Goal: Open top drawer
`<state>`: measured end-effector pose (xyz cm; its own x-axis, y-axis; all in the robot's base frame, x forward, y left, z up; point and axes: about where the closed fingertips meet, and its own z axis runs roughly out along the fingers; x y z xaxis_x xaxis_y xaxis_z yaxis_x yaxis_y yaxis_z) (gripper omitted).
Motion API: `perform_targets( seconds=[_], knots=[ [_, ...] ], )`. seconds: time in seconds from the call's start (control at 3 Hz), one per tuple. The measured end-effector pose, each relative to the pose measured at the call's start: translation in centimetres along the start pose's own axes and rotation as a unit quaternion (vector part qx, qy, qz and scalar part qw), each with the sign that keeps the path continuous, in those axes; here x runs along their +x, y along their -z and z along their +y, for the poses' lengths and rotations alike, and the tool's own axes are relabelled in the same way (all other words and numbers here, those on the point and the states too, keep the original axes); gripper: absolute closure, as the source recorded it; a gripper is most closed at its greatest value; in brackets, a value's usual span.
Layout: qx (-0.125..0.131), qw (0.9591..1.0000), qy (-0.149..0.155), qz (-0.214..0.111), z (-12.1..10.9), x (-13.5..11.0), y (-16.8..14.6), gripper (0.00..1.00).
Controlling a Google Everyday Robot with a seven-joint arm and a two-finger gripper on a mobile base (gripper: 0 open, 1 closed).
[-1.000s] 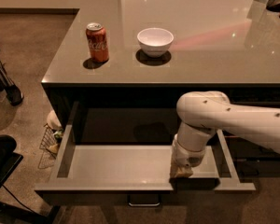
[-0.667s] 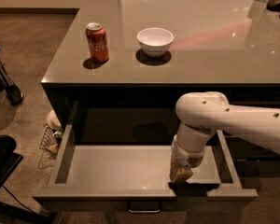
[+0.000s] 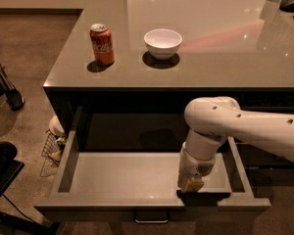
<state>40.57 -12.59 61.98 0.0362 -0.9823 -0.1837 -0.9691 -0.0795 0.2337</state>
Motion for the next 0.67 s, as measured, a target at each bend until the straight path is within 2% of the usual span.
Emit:
perform_targets(
  seconds=[0.33,0.67],
  knots=[
    [-0.001,1.0,0.0,0.001,0.09,0.02,-0.08,0.0],
    [-0.001,1.0,0.0,0.001,0.09,0.02,-0.08,0.0]
  ],
)
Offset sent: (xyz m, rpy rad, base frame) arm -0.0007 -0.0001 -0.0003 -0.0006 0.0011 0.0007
